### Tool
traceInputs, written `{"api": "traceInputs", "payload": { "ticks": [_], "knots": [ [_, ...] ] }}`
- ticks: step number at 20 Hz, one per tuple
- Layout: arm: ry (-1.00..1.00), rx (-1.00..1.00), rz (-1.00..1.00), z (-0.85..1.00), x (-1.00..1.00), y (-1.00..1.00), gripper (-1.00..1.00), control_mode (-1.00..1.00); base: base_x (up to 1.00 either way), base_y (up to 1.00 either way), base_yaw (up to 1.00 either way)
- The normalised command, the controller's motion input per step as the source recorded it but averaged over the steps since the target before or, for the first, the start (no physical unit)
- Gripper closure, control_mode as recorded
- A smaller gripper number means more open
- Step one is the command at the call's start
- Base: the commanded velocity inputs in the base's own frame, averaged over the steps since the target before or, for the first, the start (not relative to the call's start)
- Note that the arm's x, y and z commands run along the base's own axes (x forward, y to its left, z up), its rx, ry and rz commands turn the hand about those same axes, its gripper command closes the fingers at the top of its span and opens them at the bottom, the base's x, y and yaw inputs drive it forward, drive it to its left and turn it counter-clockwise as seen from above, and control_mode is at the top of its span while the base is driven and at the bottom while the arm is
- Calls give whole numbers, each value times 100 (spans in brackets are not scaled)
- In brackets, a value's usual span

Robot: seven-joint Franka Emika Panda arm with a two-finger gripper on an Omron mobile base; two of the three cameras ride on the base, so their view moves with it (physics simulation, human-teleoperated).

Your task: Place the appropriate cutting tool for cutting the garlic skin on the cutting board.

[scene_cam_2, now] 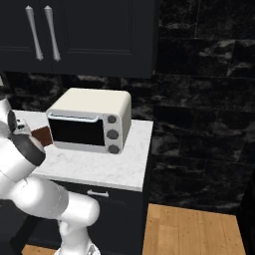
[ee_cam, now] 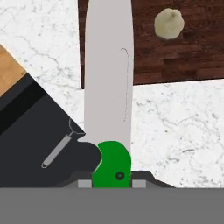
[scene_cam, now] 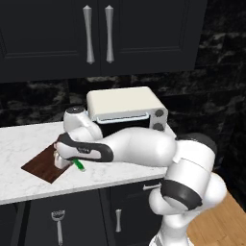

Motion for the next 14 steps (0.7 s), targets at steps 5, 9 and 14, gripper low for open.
{"api": "traceInputs", "payload": {
  "ticks": [5, 9, 14],
  "knots": [
    [0, 0, 3, -22, 25, 23, 100, -100, 0, 0, 0],
    [0, 0, 0, -21, 28, 10, 100, -100, 0, 0, 0],
    [0, 0, 0, -20, 20, 1, 100, -100, 0, 0, 0]
  ]
}}
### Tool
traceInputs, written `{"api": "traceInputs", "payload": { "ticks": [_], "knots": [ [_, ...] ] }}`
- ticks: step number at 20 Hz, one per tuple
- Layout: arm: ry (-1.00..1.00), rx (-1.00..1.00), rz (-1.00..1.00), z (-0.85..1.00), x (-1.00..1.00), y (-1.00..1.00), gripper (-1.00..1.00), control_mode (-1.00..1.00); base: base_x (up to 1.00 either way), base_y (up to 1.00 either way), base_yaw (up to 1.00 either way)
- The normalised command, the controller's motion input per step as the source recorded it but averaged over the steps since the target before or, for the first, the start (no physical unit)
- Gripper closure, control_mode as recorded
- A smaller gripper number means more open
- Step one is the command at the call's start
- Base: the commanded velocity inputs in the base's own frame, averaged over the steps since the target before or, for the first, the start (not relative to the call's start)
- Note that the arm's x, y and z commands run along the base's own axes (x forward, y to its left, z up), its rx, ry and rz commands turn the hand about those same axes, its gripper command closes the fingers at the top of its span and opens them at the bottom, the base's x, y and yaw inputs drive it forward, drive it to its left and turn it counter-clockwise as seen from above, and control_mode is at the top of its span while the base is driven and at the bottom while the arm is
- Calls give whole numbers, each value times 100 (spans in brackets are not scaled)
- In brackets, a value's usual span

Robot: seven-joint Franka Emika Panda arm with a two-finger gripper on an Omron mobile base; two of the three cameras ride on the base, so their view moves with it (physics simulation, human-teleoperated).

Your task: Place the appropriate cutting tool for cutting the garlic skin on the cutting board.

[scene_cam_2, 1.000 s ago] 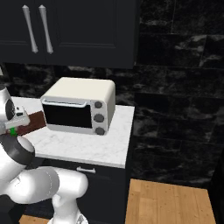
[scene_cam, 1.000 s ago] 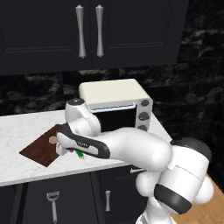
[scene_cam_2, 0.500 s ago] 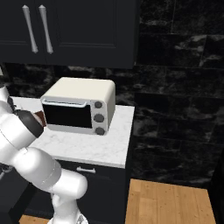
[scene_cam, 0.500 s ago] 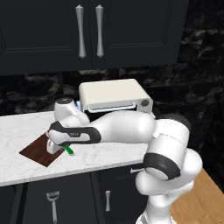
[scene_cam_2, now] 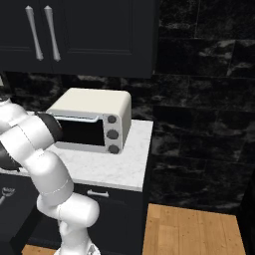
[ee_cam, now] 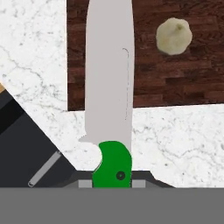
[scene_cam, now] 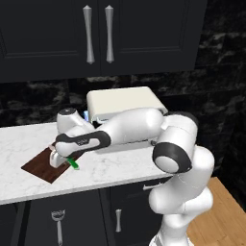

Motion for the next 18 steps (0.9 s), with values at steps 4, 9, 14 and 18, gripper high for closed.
{"api": "traceInputs", "payload": {
  "ticks": [4, 9, 14, 18],
  "knots": [
    [0, 0, 0, -16, 7, 16, 100, -100, 0, 0, 0],
    [0, 0, 0, -22, 4, 17, 100, -100, 0, 0, 0],
    [0, 0, 0, -3, 16, 1, 100, -100, 0, 0, 0],
    [0, 0, 0, 0, 12, 0, 100, -100, 0, 0, 0]
  ]
}}
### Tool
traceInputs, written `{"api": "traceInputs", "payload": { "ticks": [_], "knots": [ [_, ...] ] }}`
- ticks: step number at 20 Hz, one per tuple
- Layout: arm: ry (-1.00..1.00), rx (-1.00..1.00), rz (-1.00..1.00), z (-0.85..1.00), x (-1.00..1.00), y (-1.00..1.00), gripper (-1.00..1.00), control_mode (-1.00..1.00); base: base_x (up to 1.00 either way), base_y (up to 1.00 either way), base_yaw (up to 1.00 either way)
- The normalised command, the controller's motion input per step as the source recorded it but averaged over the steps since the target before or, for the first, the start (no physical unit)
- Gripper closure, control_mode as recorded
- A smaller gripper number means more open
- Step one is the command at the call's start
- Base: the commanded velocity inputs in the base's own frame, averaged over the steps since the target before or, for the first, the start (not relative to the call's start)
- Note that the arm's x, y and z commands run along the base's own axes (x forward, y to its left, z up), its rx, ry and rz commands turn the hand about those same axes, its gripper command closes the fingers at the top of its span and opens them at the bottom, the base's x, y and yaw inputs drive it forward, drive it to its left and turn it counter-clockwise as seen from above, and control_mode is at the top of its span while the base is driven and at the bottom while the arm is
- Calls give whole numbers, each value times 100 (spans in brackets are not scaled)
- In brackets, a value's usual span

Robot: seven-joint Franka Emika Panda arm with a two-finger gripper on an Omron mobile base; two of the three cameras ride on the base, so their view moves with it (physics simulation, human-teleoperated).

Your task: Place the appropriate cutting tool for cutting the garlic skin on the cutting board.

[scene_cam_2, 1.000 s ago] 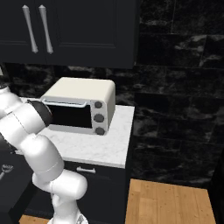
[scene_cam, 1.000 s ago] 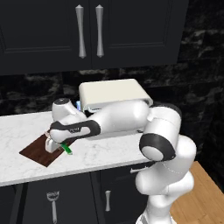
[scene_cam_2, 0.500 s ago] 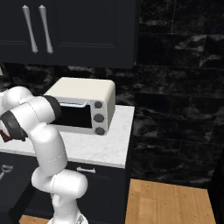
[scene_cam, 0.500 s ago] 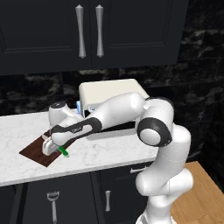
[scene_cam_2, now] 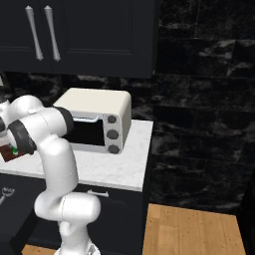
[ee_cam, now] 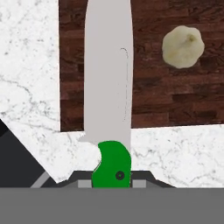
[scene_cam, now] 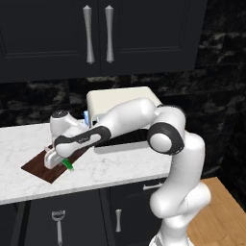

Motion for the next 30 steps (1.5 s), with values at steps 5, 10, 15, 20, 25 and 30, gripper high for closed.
{"api": "traceInputs", "payload": {
  "ticks": [5, 10, 15, 20, 25, 30],
  "knots": [
    [0, 0, 0, -14, 11, 0, 100, -100, 0, 0, 0],
    [0, 0, 0, -21, 30, 0, 100, -100, 0, 0, 0],
    [0, 0, 0, -11, 25, 0, 100, -100, 0, 0, 0],
    [0, 0, 0, -1, 10, 6, 100, -100, 0, 0, 0],
    [0, 0, 0, -6, 1, 17, 100, -100, 0, 0, 0],
    [1, 0, 0, -10, 3, 11, 100, -100, 0, 0, 0]
  ]
}}
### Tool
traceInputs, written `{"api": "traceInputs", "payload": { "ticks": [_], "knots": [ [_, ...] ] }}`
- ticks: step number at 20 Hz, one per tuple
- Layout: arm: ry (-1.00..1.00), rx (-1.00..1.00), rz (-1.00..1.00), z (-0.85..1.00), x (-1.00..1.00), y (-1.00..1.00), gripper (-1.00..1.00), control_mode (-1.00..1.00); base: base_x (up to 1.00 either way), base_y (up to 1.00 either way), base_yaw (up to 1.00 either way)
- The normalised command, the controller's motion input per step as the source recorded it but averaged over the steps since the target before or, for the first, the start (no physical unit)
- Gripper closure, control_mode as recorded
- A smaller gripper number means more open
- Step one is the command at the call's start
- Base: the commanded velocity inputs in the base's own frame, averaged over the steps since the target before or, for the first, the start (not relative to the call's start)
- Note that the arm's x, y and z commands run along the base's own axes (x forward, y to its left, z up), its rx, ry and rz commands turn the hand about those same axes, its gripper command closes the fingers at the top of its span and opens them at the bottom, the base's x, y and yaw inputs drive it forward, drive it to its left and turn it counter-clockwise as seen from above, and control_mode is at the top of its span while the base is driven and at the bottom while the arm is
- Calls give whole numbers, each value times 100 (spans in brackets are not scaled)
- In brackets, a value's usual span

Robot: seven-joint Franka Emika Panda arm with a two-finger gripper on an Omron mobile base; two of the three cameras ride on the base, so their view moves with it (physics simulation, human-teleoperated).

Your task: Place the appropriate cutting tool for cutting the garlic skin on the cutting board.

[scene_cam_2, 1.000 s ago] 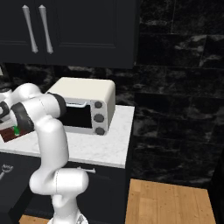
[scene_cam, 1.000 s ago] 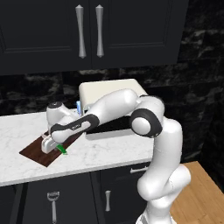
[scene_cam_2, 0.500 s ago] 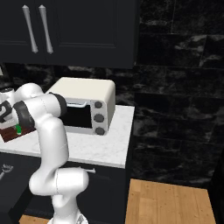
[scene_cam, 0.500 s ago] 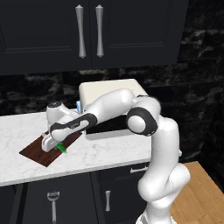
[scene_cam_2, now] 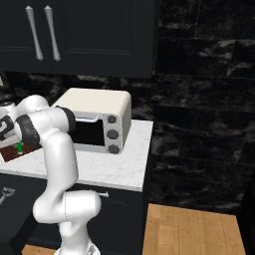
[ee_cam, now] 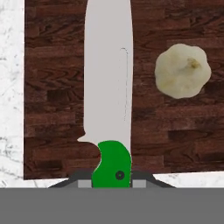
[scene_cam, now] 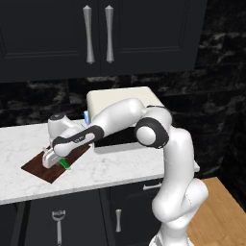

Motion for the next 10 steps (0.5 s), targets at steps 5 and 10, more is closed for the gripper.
{"api": "traceInputs", "payload": {
  "ticks": [5, 10],
  "knots": [
    [0, 0, 0, -2, 4, 1, -100, -100, 0, 0, 0],
    [0, 0, 0, 0, 0, 0, -100, -100, 0, 0, 0]
  ]
}}
